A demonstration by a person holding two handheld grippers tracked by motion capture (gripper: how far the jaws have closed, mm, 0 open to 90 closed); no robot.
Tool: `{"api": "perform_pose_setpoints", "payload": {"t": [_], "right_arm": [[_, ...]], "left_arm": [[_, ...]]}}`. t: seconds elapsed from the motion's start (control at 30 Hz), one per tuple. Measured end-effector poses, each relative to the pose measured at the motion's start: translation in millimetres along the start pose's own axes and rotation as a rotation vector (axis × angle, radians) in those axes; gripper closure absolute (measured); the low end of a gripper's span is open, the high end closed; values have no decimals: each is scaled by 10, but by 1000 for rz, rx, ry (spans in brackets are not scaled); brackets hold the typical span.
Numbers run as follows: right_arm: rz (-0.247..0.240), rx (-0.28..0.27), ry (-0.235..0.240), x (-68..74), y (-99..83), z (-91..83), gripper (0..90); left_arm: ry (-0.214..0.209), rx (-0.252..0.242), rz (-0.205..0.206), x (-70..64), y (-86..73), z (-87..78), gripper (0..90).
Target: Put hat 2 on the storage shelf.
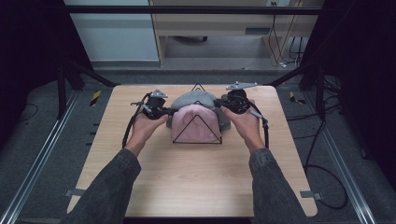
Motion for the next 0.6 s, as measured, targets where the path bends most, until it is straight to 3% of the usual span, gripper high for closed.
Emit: {"api": "perform_pose_setpoints", "payload": {"t": [0.4,0.6], "right_arm": [[6,-12,-11,-75,-62,-72,783],[13,-10,-23,-99,-97,-100,723]], "left_arm": [[0,11,-4,-35,-73,26,853],[14,15,1,-30,-91,5,800]]}}
Point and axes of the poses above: each handheld gripper's, and its own axes: z roughly forward along the jaws, y roughly out of its top, x roughly to its left, the point moved 2 cm from there along z, roughly forward along the jaws, and after that the axes turned 12 degrees about z, right-handed, at the moved point
